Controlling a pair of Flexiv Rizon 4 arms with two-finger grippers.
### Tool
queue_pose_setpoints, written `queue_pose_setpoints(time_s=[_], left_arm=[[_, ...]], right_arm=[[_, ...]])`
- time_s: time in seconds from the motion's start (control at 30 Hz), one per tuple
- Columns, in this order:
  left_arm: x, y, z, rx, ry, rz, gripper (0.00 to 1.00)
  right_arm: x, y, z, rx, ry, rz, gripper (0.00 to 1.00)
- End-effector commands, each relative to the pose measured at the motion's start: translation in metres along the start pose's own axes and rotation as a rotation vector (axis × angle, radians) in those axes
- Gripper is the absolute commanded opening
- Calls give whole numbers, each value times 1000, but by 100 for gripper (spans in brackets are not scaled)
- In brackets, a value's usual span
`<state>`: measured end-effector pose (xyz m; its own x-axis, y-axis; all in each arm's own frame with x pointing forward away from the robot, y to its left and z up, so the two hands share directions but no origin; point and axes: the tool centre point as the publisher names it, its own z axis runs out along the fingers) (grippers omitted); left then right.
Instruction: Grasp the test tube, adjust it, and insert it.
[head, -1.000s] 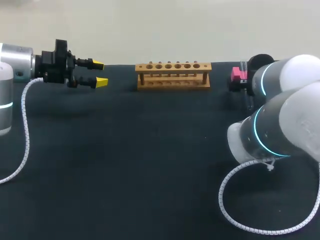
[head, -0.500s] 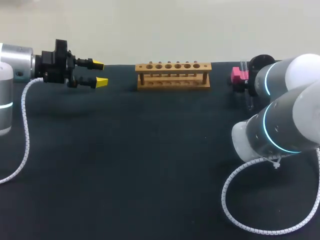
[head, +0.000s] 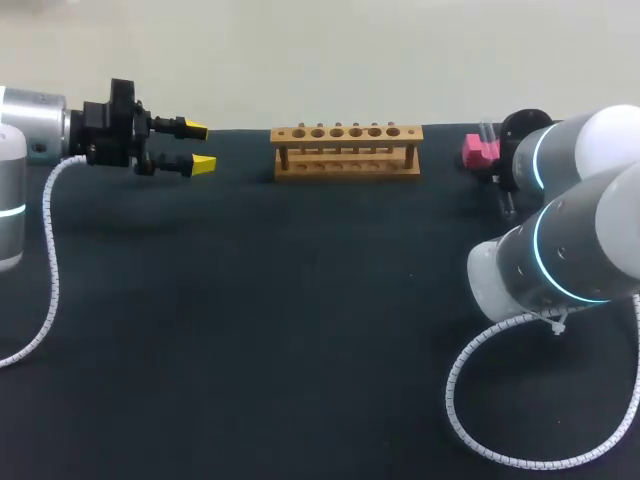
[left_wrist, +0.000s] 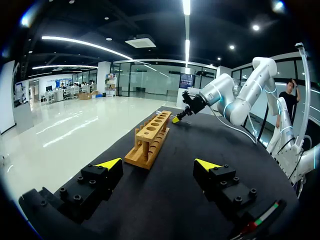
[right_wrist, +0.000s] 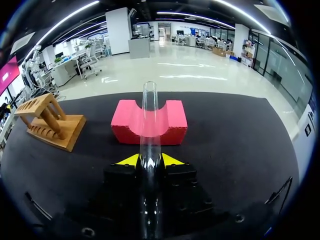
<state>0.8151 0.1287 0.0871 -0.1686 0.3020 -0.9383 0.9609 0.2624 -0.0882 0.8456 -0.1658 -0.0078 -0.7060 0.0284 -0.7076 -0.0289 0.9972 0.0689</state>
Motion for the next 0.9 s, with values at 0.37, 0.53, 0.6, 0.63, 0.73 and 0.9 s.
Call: queue_pose_setpoints(time_s=[0.37,0.53,0.6,0.63,0.73,0.9], left_arm=[[1,-1,0,-3,-4,3,100],[1,-1,0,-3,-4,3,100],[1,-1,0,-3,-4,3,100],[1,-1,0,-3,-4,3,100],[1,-1,0,-3,-4,3,100],[1,-1,0,-3,-4,3,100]], right_arm=[[-16,16,-35,42,-48,50,0],[-21,26,-54,56,-48,71,0],[-26,31,-63,59,-48,74,0],[-29,34,-68,62,-50,76,0],[-35,42,-79,66,-53,81,0],[-45,59,-89,57,-62,74,0]])
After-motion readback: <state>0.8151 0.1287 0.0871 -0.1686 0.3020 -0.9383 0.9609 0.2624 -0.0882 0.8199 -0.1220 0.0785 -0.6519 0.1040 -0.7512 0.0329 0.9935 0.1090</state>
